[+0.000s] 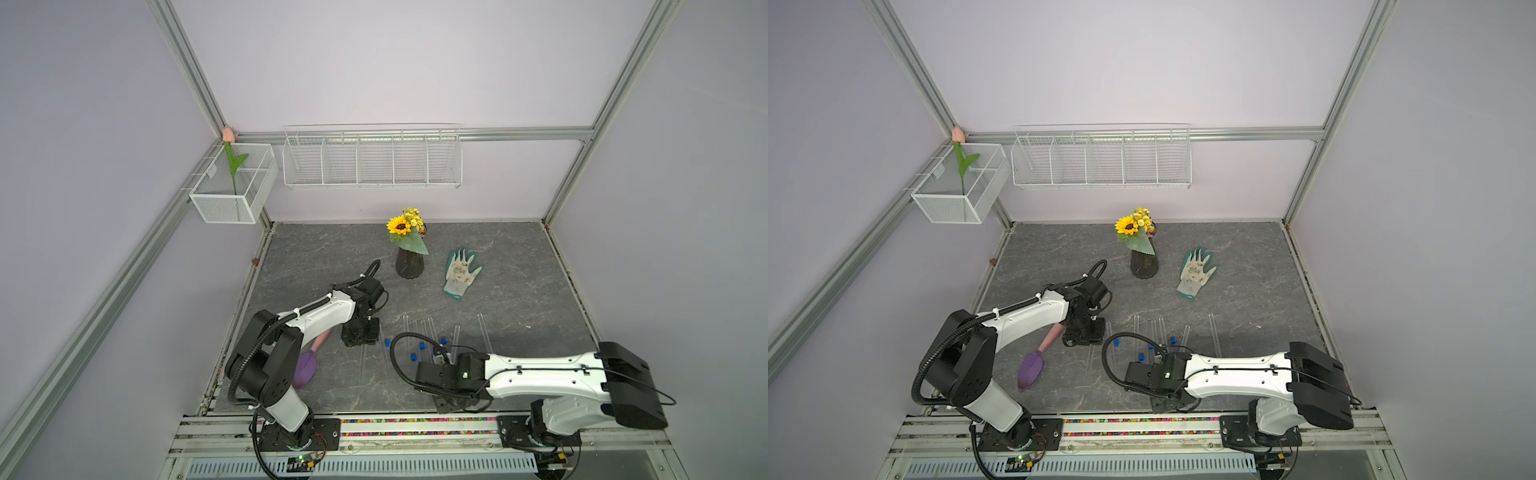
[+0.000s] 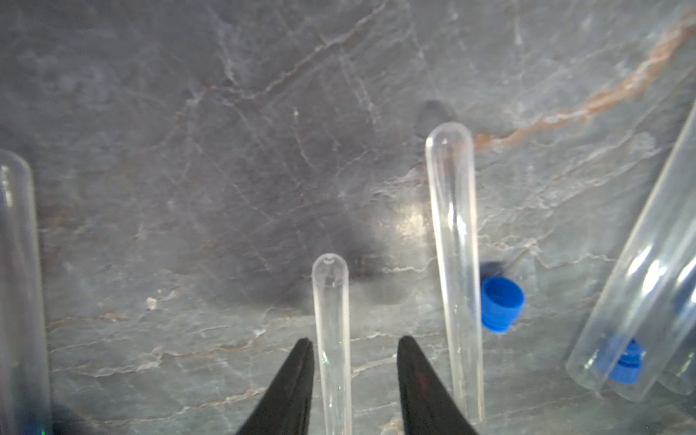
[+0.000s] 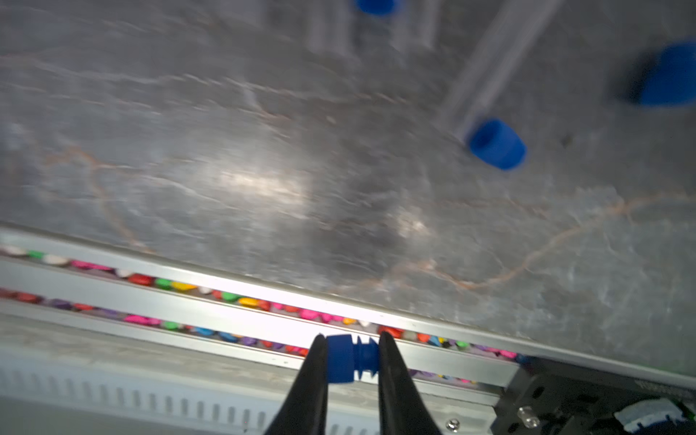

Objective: Remove stoppers from test tubes
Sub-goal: Place the stopper at the center of the board.

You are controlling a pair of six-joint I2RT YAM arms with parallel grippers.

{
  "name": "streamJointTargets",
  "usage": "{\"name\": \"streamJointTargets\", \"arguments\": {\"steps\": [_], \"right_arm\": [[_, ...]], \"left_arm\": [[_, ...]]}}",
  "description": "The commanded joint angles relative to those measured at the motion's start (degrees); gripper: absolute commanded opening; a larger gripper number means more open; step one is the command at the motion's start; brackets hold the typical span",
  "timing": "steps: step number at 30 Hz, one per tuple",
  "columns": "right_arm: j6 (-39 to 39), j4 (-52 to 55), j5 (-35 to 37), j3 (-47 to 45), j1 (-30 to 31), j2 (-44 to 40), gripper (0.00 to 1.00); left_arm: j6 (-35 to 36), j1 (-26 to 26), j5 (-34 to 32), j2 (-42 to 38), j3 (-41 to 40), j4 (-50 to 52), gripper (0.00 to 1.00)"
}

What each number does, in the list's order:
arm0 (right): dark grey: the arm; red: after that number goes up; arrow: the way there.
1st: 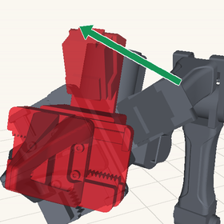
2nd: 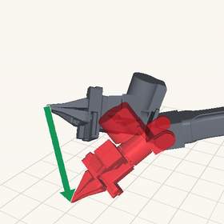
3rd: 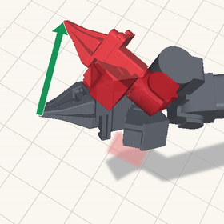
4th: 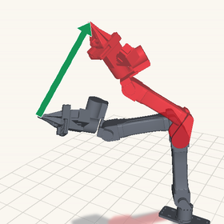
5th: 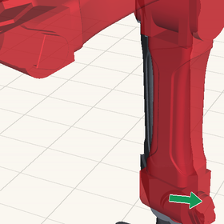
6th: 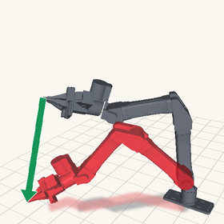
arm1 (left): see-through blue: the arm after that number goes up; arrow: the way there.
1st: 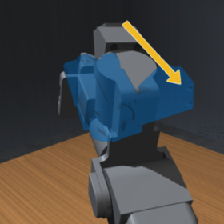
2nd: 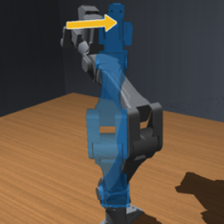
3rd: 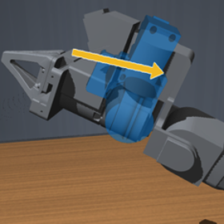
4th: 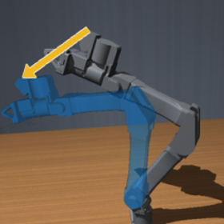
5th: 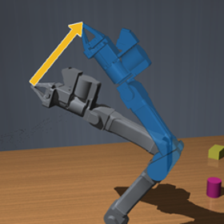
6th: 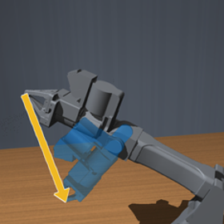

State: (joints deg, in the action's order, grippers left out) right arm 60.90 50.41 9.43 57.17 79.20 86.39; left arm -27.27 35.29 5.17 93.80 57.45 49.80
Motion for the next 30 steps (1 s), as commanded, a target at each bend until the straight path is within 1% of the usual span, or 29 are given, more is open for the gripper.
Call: {"name": "streamJointTargets", "arguments": {"steps": [1, 5, 8, 11, 15, 17, 21, 25, 30], "right_arm": [[-10.54, -5.99, 0.07, 6.62, -0.22, 6.10, 0.22], [-17.37, -13.67, -1.67, 11.30, -0.62, 11.74, 0.22], [-20.97, -17.95, -2.83, 12.70, -0.80, 14.18, 0.23], [-22.91, -20.72, -4.24, 13.00, -1.19, 16.18, 0.25], [-23.33, -26.04, -7.12, 10.81, -2.03, 17.61, 0.26], [-23.20, -26.17, -6.81, 10.75, -2.50, 18.48, 0.26], [-23.85, -26.51, -7.00, 10.84, -3.31, 20.46, 0.32], [-24.69, -26.77, -7.36, 10.94, -4.15, 22.04, 0.36], [-25.22, -26.68, -6.75, 11.20, -4.53, 21.86, 0.41]], "left_arm": [[0.76, 0.22, -0.66, 0.84, 1.83, 0.89, 0.41], [0.52, 0.22, -1.30, 1.60, 2.57, 1.69, 0.44], [0.48, 0.09, -2.00, 1.83, 2.75, 1.79, 0.45], [0.37, -0.13, -2.15, 1.87, 2.82, 1.73, 0.47], [0.28, -0.45, -2.65, 2.46, 2.75, 1.96, 0.47], [0.20, -0.39, -2.44, 2.92, 2.58, 1.72, 0.48], [0.15, -0.48, -2.09, 3.75, 2.57, 1.27, 0.48], [0.15, -0.48, -2.19, 4.17, 2.75, 1.35, 0.49], [0.33, -0.48, -2.31, 4.27, 2.84, 1.43, 0.49]]}}
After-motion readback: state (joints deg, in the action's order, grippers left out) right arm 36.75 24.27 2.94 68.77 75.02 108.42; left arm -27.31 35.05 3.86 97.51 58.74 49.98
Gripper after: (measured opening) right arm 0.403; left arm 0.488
